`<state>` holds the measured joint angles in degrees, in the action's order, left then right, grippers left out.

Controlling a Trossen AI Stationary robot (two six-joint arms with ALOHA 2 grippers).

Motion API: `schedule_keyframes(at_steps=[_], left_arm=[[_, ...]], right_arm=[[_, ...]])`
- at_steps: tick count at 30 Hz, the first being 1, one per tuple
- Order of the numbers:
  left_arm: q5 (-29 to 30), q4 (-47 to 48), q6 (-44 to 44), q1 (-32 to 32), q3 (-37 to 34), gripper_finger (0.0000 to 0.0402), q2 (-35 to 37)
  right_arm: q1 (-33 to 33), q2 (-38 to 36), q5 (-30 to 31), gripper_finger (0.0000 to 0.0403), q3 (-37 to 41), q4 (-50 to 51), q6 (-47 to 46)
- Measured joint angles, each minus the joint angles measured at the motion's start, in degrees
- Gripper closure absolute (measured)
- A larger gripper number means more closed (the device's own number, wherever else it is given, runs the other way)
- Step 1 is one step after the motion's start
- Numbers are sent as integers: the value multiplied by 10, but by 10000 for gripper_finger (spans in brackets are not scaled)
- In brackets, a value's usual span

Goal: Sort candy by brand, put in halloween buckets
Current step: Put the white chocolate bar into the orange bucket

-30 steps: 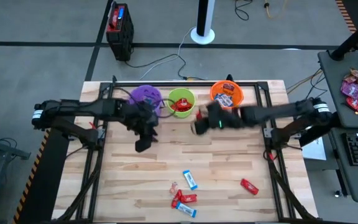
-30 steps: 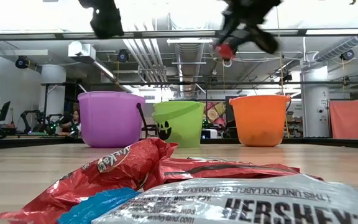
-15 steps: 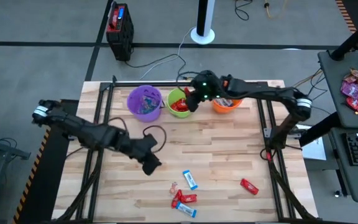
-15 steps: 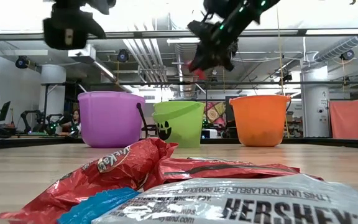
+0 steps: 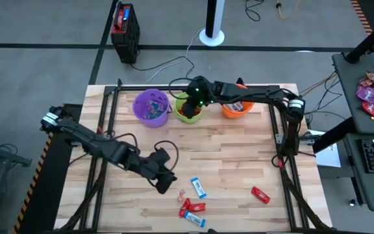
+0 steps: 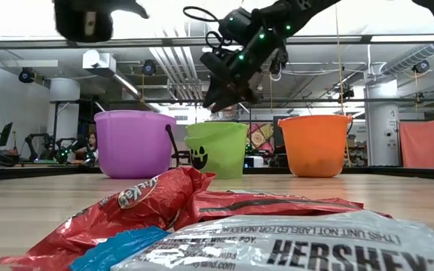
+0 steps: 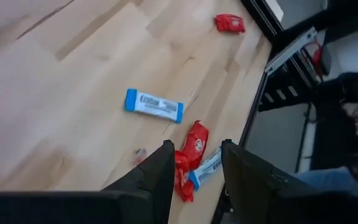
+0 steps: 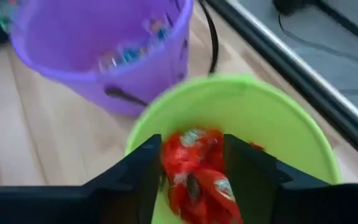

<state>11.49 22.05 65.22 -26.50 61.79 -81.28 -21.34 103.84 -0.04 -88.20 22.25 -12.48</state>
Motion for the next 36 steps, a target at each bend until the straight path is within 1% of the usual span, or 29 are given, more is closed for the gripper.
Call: schedule_keyframes(at_steps=[4, 6, 8, 10, 14, 16, 19, 21, 22, 26, 29, 32, 36], left_arm=[[0, 17, -77, 0, 49, 286, -45], [0, 44, -121, 0, 80, 286, -72], [0, 75, -172, 1, 119, 286, -101], [0, 128, -229, 3, 167, 286, -136], [0, 230, -336, 15, 265, 286, -207], [-21, 243, -412, 23, 298, 288, -236], [-100, 232, -500, 43, 318, 292, -272], [-157, 229, -558, 56, 319, 300, -292], [-172, 230, -586, 62, 319, 306, -300], [-179, 230, -690, 81, 319, 327, -324], [-179, 230, -777, 92, 319, 330, -343], [-180, 230, -853, 104, 317, 322, -364], [-181, 216, -897, 116, 317, 297, -385]], right_arm=[[-5, -5, 0, 217, -14, 60, 25], [-7, -20, 0, 207, -19, 93, 39], [-7, -48, -8, 200, -24, 149, 61], [-7, -87, -27, 196, -25, 214, 83], [5, -183, -91, 197, -7, 353, 102], [21, -242, -106, 197, 16, 386, 89], [60, -329, -107, 197, 68, 370, 31], [89, -378, -107, 197, 106, 340, -20], [102, -399, -104, 197, 125, 320, -44], [149, -463, -52, 197, 190, 267, -128], [170, -486, -1, 197, 220, 258, -167], [176, -492, 34, 197, 240, 257, -198], [176, -493, 64, 197, 258, 253, -229]])
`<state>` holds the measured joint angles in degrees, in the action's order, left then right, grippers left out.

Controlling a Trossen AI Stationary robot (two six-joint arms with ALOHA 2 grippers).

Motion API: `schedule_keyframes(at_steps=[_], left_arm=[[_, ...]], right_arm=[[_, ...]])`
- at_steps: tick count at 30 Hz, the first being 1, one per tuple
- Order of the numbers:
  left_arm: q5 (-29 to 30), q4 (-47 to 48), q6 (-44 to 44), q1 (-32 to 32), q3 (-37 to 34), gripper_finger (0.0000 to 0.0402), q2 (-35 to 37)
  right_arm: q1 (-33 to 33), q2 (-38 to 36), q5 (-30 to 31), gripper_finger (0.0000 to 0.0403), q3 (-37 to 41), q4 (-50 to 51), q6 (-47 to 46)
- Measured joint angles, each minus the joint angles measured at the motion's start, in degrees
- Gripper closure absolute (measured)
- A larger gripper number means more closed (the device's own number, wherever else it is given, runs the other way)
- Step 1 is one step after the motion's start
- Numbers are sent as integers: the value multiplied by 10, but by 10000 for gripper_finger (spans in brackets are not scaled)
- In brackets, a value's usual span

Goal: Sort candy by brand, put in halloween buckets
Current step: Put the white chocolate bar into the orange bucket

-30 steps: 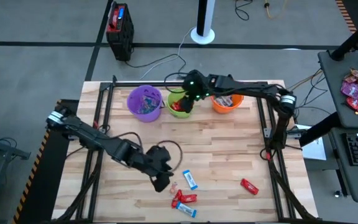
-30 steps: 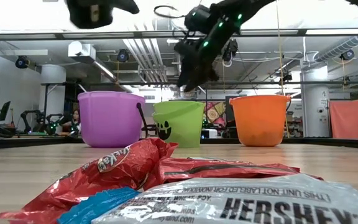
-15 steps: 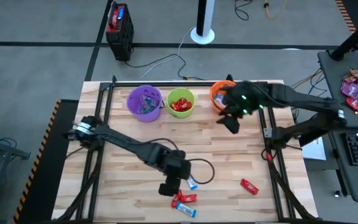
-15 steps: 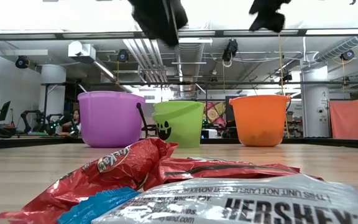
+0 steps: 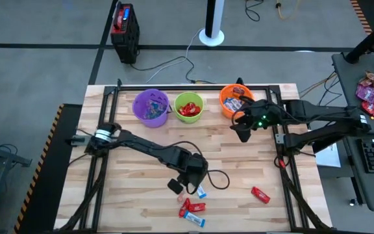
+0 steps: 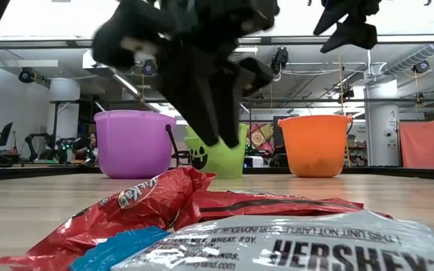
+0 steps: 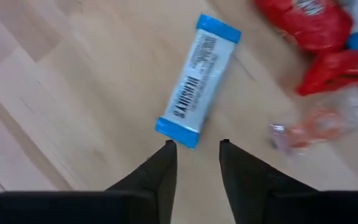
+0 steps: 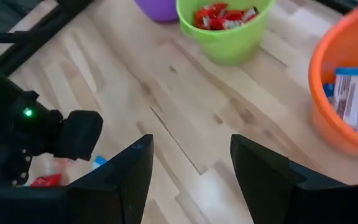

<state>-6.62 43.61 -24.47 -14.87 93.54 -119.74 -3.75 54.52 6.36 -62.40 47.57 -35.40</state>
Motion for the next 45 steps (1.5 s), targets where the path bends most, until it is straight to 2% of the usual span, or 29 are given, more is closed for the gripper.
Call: schedule_keyframes(at_steps=[4, 10, 13, 22, 26, 31, 37, 39, 41, 45], left_arm=[[-5, -37, -34, 8, 0, 259, -17], [-51, -46, -91, 8, 0, 214, -37], [-66, -57, -104, 8, -3, 209, -40], [-51, -112, -104, 11, -9, 210, -80], [-56, -113, -104, 12, -10, 240, -86], [-57, -117, -111, 14, -10, 326, -86], [-93, -113, -67, 25, -11, 333, -75], [-105, -103, -54, 30, -11, 370, -62], [-121, -97, -32, 37, -9, 390, -50], [-148, -88, 15, 59, -10, 400, -4]], right_arm=[[0, 3, 8, 197, 11, 1, -25], [0, -2, 13, 197, 11, 1, -47], [0, -6, 14, 197, 11, 1, -53], [0, -2, 28, 197, 11, 1, -68], [0, -2, 28, 197, 11, 1, -76], [0, -2, 28, 197, 11, 1, -77], [1, -1, 27, 197, 11, 2, -76], [1, -1, 27, 197, 11, 3, -75], [1, -1, 27, 197, 11, 5, -71], [1, -1, 27, 197, 18, 6, -58]])
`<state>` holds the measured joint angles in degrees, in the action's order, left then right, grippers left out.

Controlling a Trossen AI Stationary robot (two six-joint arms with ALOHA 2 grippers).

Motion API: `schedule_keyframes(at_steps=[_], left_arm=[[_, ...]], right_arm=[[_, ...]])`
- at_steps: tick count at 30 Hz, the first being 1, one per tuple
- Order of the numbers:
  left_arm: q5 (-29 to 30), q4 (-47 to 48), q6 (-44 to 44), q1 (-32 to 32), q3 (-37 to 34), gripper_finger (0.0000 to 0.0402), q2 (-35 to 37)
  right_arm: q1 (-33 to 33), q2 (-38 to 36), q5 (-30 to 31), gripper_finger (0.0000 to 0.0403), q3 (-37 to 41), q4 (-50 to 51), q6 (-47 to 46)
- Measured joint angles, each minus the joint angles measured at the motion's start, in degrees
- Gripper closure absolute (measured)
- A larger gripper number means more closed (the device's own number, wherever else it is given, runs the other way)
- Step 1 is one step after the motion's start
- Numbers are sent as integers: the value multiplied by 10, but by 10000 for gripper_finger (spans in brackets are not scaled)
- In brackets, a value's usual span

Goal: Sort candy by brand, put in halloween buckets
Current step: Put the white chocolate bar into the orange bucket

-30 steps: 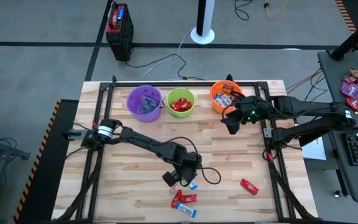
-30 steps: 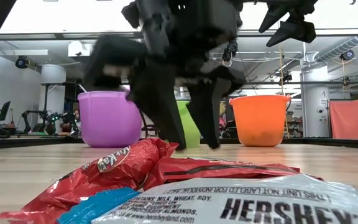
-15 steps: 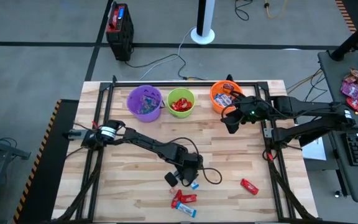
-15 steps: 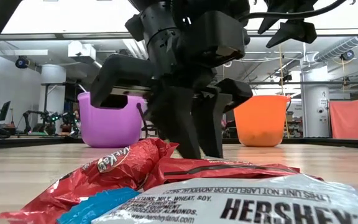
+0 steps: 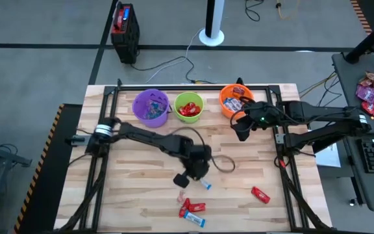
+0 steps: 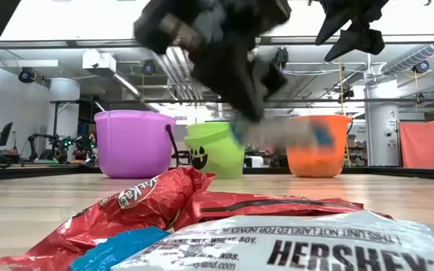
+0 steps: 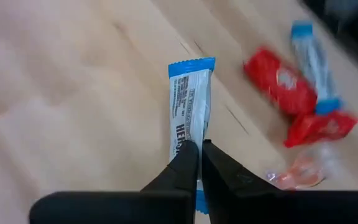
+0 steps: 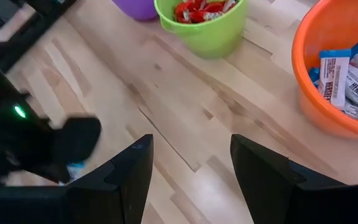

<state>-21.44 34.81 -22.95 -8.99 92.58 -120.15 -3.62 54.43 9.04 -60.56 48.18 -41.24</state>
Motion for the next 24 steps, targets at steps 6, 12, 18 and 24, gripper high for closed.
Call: schedule_keyframes(at_steps=[6, 12, 18, 24], left_arm=[[-7, 5, 57, 31, -5, 398, 42], [-125, -9, 156, 56, -10, 400, 109], [-156, -129, 262, 76, -91, 401, 190], [-79, -362, 425, 77, -237, 401, 260]], right_arm=[[0, 0, -2, 197, 29, -5, 14], [52, -2, -63, 197, 63, -96, 72], [174, 13, -25, 197, 75, -263, 173], [233, 65, 33, 197, 39, -295, 257]])
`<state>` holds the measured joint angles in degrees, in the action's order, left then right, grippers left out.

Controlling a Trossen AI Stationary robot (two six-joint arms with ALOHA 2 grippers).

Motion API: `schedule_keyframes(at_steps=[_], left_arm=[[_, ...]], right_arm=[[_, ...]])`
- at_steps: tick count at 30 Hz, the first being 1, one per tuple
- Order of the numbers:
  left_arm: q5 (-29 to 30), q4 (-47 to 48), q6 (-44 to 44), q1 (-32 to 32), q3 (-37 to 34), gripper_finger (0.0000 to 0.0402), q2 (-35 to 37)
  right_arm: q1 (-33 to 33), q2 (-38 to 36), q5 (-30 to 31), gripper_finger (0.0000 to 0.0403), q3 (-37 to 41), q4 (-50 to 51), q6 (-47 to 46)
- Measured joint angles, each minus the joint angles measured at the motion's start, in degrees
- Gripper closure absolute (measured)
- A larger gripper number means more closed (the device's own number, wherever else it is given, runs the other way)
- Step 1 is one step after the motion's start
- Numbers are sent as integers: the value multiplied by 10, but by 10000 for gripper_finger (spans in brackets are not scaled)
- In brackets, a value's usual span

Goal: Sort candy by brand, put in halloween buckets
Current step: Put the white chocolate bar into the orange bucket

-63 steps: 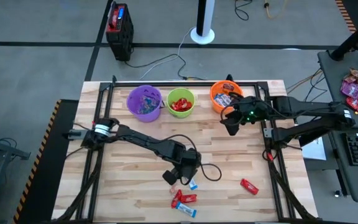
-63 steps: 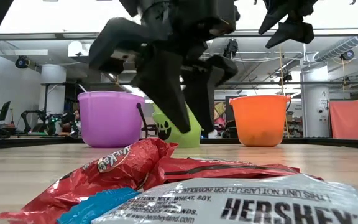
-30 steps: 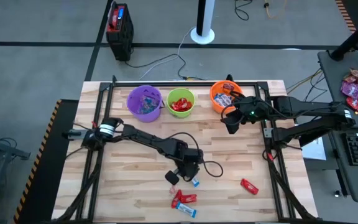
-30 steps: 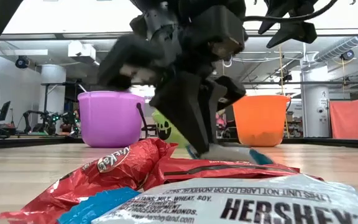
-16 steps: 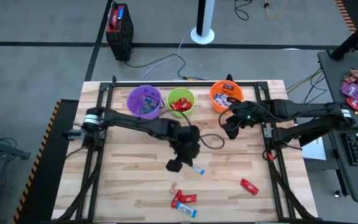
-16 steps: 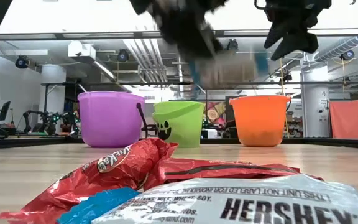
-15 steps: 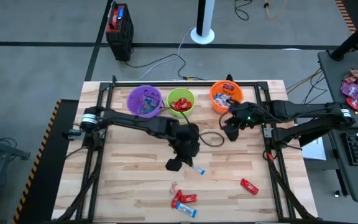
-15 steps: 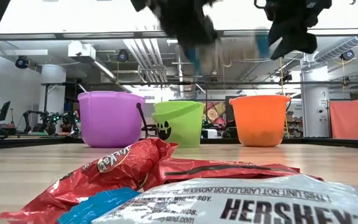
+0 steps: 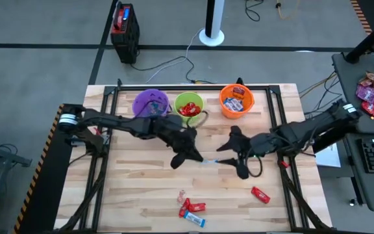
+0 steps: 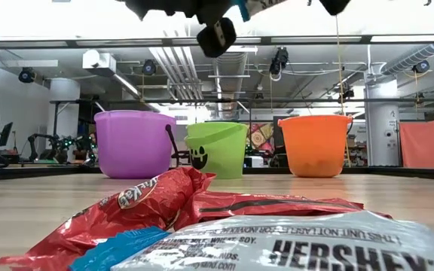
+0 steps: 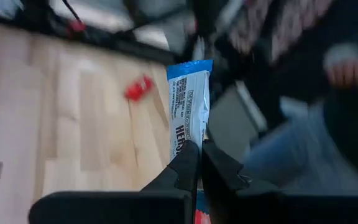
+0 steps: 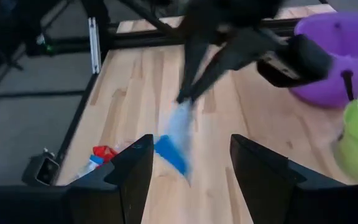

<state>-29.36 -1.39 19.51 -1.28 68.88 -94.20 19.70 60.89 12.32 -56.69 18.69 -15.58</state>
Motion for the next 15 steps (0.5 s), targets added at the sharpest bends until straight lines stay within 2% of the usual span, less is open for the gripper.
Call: schedule_keyframes(at_steps=[3, 6, 11, 15], left_arm=[[28, -120, 67, 1, -54, 401, 16], [41, -191, 105, 0, -90, 401, 23], [44, -208, 110, 0, -99, 401, 25], [44, -223, 99, 0, -98, 402, 25]], right_arm=[[1, 33, 0, 197, -31, 11, 30], [-4, 59, -1, 197, -64, 40, 51], [-24, 85, -3, 200, -118, 111, 66], [-38, 97, -24, 238, -134, 126, 82]])
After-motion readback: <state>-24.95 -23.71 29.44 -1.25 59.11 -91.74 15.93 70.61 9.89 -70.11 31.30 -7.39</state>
